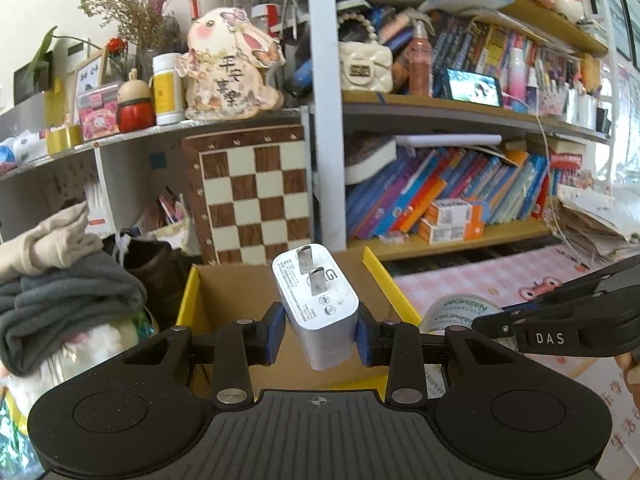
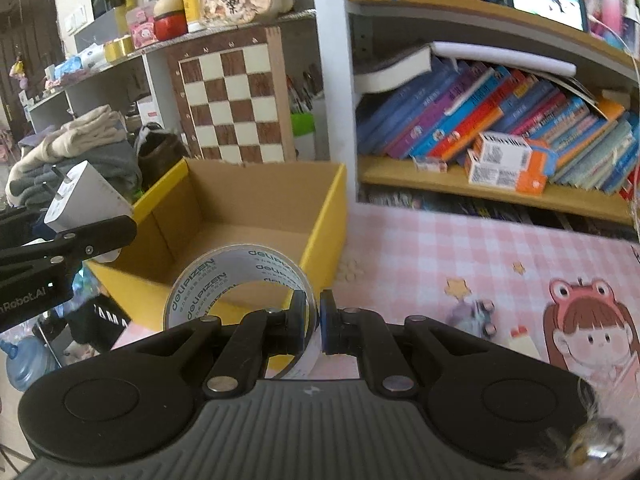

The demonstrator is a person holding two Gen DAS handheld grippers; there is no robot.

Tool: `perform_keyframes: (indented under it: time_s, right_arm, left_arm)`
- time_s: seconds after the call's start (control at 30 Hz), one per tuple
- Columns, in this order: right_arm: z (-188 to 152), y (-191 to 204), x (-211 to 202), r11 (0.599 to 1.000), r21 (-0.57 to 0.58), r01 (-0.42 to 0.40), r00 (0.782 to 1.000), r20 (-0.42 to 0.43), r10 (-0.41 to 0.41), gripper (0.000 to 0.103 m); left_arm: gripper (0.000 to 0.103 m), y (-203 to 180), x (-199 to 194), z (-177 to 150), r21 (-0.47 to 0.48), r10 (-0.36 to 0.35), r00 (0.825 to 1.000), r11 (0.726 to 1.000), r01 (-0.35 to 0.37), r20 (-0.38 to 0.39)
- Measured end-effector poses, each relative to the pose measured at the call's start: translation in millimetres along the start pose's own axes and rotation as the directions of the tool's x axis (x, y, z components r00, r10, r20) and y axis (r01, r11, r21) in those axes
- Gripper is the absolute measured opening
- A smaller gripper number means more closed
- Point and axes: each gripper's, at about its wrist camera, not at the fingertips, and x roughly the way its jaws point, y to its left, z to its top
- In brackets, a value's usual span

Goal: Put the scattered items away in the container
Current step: 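Carry the charger and tape roll over the yellow box with both tools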

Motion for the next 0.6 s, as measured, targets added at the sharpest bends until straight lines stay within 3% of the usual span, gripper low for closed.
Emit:
perform_keyframes:
  time_s: [0.07, 0.13, 0.6]
  right_arm:
    - [6.1, 2.1, 3.6, 1.0, -0.01, 0.0, 1.0, 0.006, 0.0, 0.007]
    - [12.3, 4.3, 7.3, 1.0, -0.02, 0.0, 1.0, 0.012, 0.0, 0.007]
    - [36.3, 21.8, 39.1, 0.996, -0.089, -0.021, 1.0, 0.001, 0.022, 0.007]
  left_arm:
    - [0.034, 4.9, 5.0, 4.3, -0.002, 0.008, 1.0, 1.0, -0.008, 0.003]
    - [0.026, 10.3, 12.6, 8.0, -0.009, 0.014, 1.0, 1.0, -0.014, -0.001]
    - [0.026, 28.0, 63.8, 17.4, -0.048, 0.042, 0.999, 0.998, -0.043, -0.016]
